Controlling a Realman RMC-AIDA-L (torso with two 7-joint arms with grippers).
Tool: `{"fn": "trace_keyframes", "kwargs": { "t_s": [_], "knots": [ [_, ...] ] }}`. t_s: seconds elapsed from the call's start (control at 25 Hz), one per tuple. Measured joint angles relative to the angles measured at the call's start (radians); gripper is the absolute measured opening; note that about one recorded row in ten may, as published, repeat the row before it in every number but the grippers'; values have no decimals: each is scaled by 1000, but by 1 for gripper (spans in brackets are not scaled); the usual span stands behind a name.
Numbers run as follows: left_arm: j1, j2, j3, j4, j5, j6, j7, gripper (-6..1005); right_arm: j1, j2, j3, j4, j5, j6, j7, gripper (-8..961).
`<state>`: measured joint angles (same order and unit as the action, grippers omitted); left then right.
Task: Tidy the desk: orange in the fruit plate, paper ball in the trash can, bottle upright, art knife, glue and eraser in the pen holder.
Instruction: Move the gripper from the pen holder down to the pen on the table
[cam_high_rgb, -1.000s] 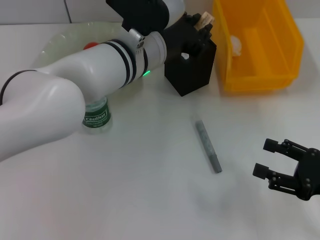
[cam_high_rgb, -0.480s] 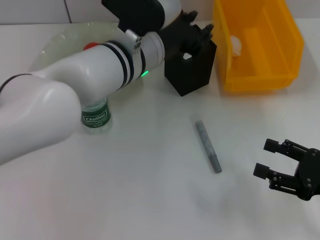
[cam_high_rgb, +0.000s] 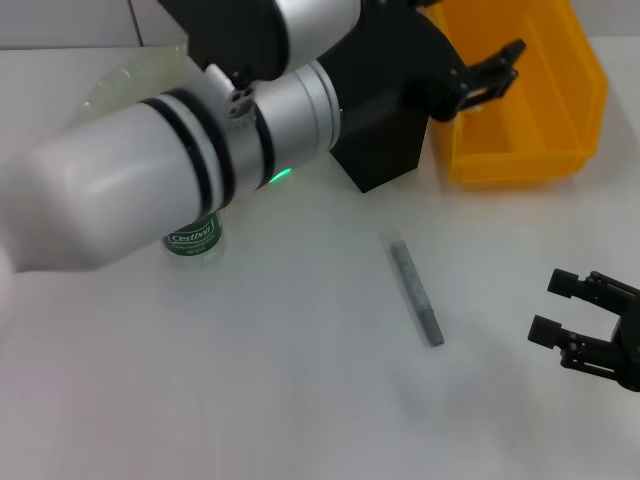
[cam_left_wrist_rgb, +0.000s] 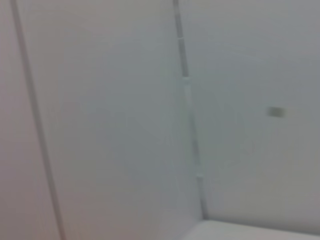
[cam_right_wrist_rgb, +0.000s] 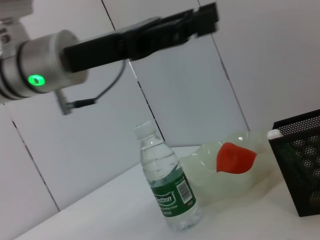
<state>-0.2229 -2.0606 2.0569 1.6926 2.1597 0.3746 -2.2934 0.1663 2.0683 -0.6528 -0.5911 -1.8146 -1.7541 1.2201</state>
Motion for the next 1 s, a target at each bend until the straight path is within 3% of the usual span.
{"fn": "trace_keyframes", "kwargs": {
  "t_s": [0.08,0.12,0.16,0.2,0.24,0.28,0.32,0.36,0.44,0.52,0.56,0.6,0.68,0.76,0.8,0.92,0.96,1.0],
  "knots": [
    [14,-1,-51,8,-170,107,165,703,-1,1,0,-7,0,-1,3,810],
    [14,-1,-51,8,-170,107,165,735,-1,2,1,-14,0,-2,7,810],
    [24,-7,-173,-69,-508,330,491,767,-1,4,1,-21,0,-5,11,810],
    [28,-9,-241,-168,-722,500,737,778,-2,5,3,-34,3,-9,28,810],
    [28,-9,-241,-168,-722,500,737,789,-2,5,3,-34,3,-9,28,810],
    [29,-8,-268,-230,-806,581,841,801,-2,6,6,-44,4,-9,46,810],
    [28,-10,-327,-377,-953,747,1072,812,-2,7,10,-70,4,-9,85,810],
    [28,-10,-327,-377,-953,747,1072,812,-2,7,10,-70,4,-9,85,810],
    [7,-9,-414,-618,-1060,968,1298,812,-3,9,11,-108,2,-14,120,810],
    [-29,-9,-480,-802,-1091,1089,1392,812,-5,10,9,-154,1,-21,169,810],
    [-63,-7,-522,-938,-1097,1152,1438,812,-4,11,6,-186,-3,-24,205,809],
    [-133,0,-566,-1189,-1084,1204,1534,813,0,14,0,-273,-23,-23,284,809],
    [-149,1,-568,-1244,-1080,1202,1555,813,7,15,-5,-325,-42,-20,333,809],
    [-187,4,-572,-1423,-1058,1177,1643,813,33,18,-26,-433,-110,-5,463,809],
    [-183,2,-572,-1483,-1051,1160,1668,813,78,18,-64,-549,-197,7,644,809],
    [-159,-2,-573,-1481,-1051,1151,1671,813,125,18,-128,-667,-287,11,794,808],
    [-152,-1,-573,-1474,-1052,1150,1670,813,143,18,-178,-725,-334,16,850,808],
    [-146,1,-574,-1464,-1052,1149,1662,813,180,21,-316,-845,-461,44,974,808]
  ]
}}
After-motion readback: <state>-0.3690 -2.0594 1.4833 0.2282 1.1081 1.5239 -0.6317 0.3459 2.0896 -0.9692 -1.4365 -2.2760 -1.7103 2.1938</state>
